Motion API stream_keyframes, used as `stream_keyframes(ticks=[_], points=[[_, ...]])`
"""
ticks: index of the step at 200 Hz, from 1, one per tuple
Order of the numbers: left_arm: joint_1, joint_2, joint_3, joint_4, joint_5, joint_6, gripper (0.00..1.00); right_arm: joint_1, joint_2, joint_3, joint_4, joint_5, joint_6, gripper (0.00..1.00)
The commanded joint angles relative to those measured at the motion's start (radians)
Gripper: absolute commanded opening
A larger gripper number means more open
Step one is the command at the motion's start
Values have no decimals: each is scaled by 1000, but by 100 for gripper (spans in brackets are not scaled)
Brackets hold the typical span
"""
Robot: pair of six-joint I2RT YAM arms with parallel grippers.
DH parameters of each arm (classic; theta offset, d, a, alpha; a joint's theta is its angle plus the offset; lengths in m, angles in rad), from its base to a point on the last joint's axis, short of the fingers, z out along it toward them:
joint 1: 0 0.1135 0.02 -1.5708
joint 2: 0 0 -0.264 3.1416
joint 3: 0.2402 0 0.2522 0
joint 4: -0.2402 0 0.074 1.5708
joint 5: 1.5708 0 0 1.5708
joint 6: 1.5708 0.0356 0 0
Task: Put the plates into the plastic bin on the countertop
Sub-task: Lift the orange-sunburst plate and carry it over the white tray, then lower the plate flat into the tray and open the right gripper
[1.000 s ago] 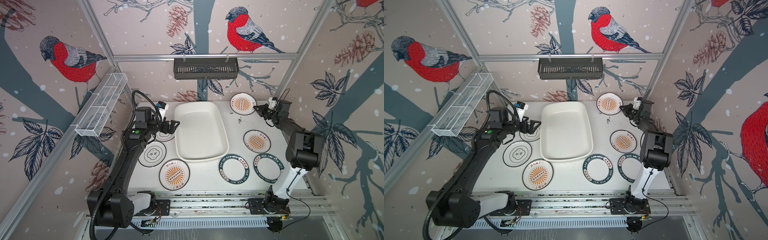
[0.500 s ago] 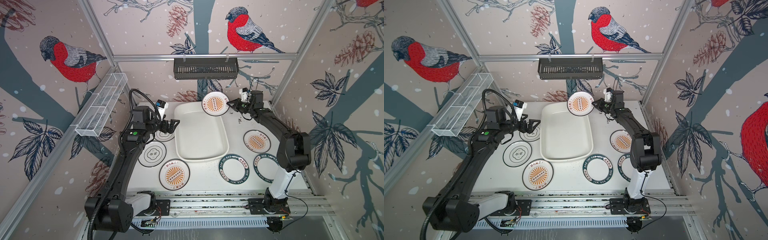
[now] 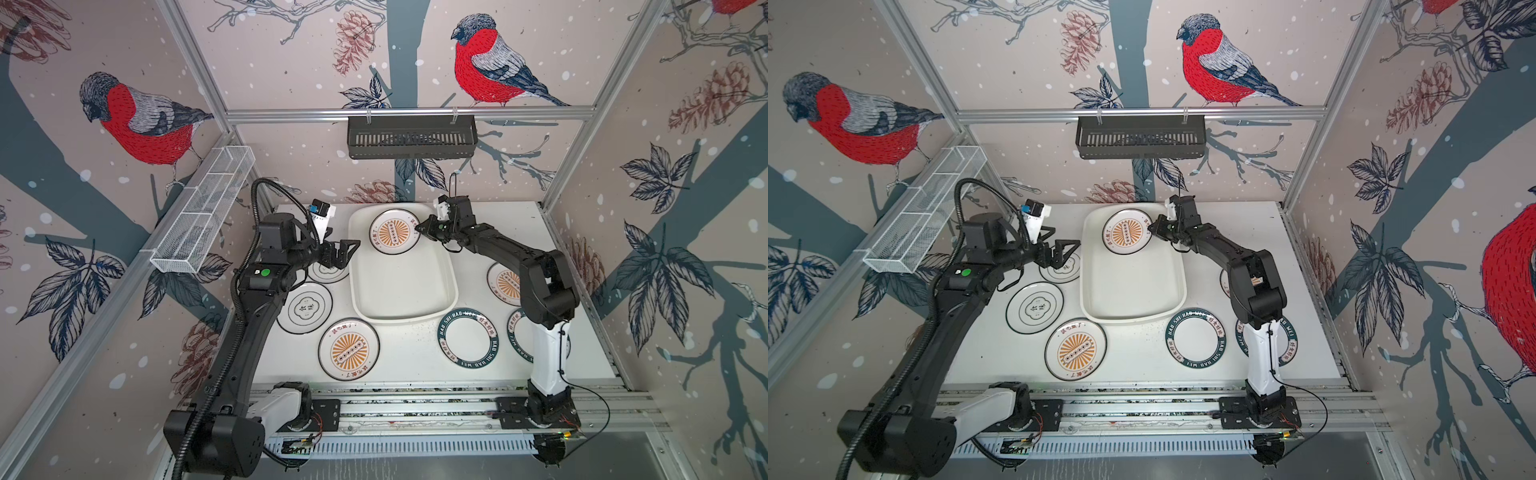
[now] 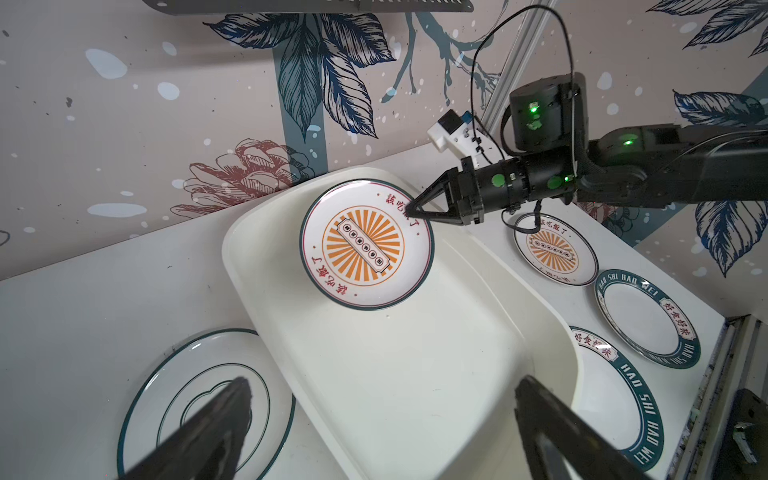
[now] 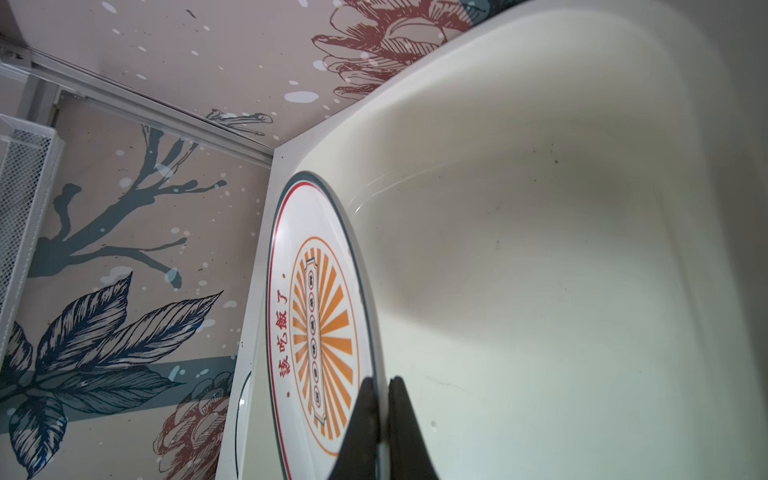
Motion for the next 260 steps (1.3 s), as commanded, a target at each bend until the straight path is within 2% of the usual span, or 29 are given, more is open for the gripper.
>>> stream_keyframes(ticks=[1,66,111,260], points=[[-1,-9,-3,26,32,-4,98,15,42,44,37,59,31,2],[-1,-12,-16,37,45,-20,98,33,161,117,72,96,94,3],[-1,-20,-23,36,45,-23,98,47,219,169,61,109,95,3],[-1,-30,-38,44,49,-27,98,54,328,267,37,84,104,10]])
